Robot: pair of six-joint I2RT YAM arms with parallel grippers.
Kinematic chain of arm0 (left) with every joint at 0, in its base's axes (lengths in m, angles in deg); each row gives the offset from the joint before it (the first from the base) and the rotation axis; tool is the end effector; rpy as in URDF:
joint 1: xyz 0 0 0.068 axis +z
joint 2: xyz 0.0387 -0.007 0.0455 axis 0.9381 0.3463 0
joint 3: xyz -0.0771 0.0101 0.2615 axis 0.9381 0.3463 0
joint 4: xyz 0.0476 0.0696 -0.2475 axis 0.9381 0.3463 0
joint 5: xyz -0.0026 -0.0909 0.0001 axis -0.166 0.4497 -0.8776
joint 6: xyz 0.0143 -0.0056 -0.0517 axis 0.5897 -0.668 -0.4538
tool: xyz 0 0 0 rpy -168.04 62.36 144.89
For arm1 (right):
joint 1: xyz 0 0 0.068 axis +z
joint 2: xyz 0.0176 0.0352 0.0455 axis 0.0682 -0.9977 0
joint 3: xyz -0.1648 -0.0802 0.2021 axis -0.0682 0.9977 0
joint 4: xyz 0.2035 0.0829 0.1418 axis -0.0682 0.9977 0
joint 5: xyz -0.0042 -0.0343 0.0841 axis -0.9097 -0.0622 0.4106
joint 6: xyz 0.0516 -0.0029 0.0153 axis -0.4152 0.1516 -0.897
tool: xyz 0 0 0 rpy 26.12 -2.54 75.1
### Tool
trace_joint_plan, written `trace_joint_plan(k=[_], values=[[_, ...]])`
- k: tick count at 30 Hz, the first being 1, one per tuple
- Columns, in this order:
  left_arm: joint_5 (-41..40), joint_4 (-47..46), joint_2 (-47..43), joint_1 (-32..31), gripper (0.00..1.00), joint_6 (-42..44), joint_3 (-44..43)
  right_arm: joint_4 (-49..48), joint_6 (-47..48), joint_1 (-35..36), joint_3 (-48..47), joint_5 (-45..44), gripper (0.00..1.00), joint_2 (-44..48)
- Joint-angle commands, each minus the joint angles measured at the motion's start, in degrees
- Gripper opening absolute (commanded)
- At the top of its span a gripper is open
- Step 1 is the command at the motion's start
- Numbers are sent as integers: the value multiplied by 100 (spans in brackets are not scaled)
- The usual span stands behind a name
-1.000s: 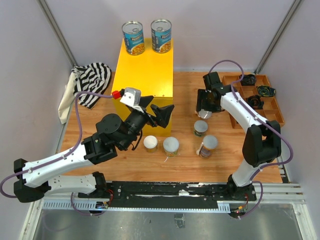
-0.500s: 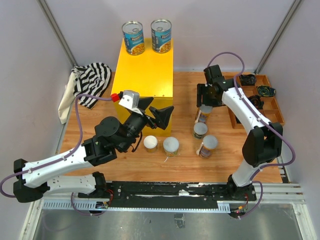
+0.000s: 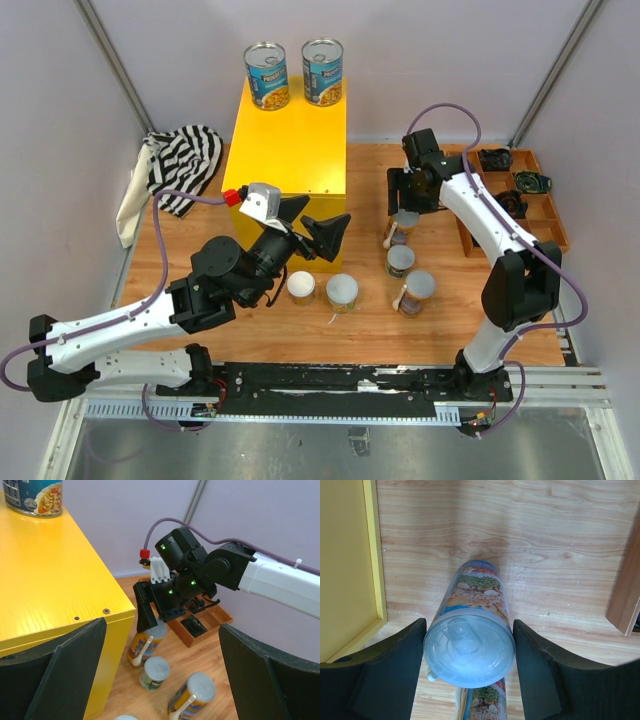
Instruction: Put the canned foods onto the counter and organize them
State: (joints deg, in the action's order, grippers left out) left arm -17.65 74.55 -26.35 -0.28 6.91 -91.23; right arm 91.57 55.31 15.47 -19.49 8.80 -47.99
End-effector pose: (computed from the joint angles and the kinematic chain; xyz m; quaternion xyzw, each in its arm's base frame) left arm 0.0925 -0.1929 0.4287 0.0814 0.6272 -0.3312 0.7002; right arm 0.3507 0.1224 0.3110 -0.0015 0.9518 0.0878 0.2939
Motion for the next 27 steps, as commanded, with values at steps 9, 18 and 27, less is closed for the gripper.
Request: trace_joint_plan(k=[9,18,27], values=[[-232,44,-76,-116,99,29,29,-286,140,482,-292,13,49,260],[-215,262,-198,-126,99,55,38,-187,143,795,-321,130,49,209],[159,445,-379,-126,99,282,102,8,175,1236,-202,-98,46,643]])
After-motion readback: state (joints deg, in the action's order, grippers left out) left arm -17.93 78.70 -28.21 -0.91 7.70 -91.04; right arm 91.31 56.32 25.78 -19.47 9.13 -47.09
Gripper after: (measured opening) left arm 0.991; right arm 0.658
